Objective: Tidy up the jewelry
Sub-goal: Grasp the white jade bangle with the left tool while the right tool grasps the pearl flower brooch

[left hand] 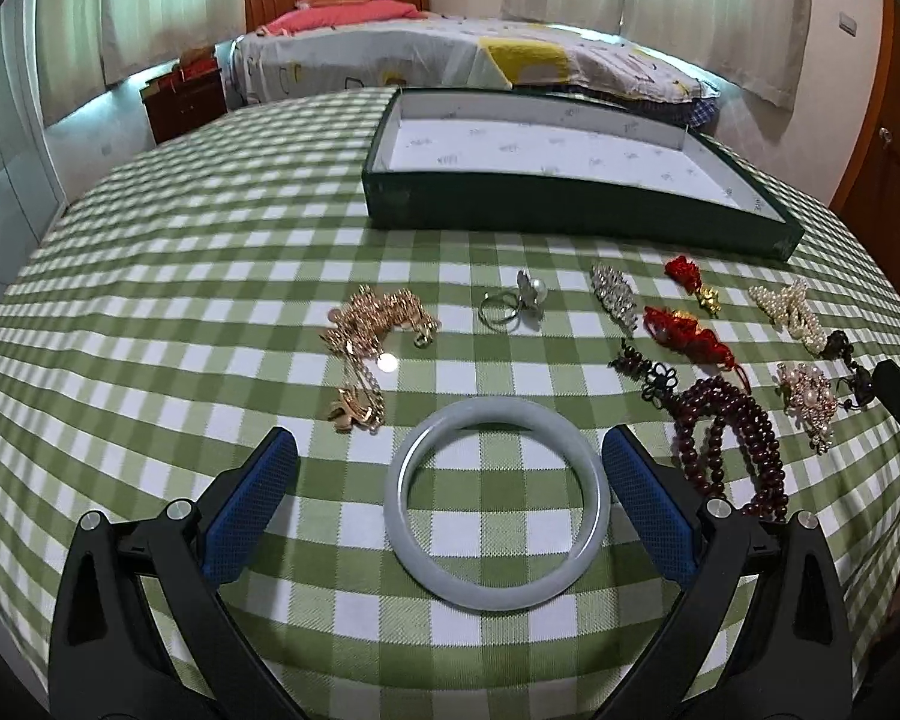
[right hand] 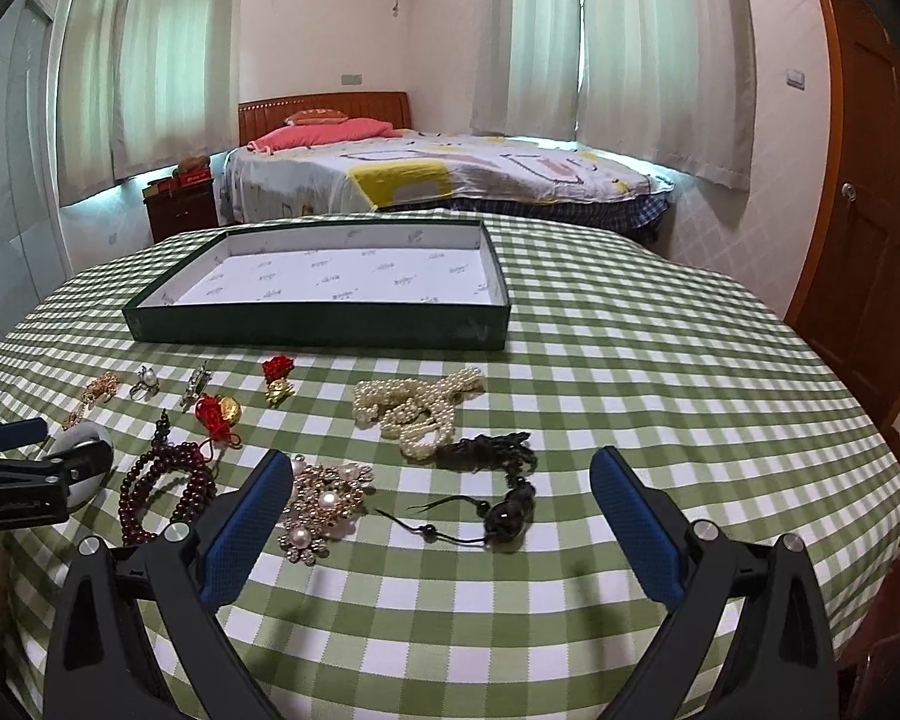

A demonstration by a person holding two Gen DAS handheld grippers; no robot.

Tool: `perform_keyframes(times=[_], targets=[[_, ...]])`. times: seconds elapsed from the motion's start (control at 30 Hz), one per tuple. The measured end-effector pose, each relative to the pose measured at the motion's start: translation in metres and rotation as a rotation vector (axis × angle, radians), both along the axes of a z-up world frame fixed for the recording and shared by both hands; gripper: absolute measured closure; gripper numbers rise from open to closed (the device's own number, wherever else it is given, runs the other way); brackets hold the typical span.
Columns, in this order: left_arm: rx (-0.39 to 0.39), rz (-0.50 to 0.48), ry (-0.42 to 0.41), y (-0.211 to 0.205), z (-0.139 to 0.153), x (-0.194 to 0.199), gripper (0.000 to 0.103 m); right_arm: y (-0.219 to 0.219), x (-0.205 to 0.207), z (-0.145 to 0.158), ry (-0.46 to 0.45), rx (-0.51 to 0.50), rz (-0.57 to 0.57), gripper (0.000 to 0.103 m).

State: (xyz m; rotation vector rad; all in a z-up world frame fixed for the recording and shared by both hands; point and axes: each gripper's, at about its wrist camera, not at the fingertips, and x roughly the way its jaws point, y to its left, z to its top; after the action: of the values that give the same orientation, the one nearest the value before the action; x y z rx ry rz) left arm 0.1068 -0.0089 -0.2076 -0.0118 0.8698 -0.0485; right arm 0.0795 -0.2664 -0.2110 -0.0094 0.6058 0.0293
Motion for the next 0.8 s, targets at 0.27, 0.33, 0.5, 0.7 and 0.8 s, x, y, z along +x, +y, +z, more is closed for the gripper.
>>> perform_keyframes(times=[0.27, 0.33, 0.5, 0.7, 0.8], targets=[[0.028, 0.003, 0.000, -0.002, -0.001, 0.002, 0.004, 0.012, 0.002, -0.001, 0.027, 0.031, 0.064, 0.006], [0.026, 0.004, -0.001, -0.001, 0.000, 0.001, 0.009, 0.016, 0.001, -0.001, 0.032, 0.039, 0.086, 0.007], [0.021, -0.003, -0.020, 0.001, 0.004, -0.003, 0.034, 0.021, 0.003, -0.003, 0.047, 0.057, 0.113, 0.008], [0.011, 0.002, -0.019, 0.003, 0.006, -0.006, 0.035, 0.029, 0.014, -0.010, 0.102, 0.056, 0.150, 0.049], [0.009, 0.019, -0.030, 0.007, 0.009, -0.007, 0.035, 0.031, 0.017, -0.014, 0.126, 0.061, 0.159, 0.049]])
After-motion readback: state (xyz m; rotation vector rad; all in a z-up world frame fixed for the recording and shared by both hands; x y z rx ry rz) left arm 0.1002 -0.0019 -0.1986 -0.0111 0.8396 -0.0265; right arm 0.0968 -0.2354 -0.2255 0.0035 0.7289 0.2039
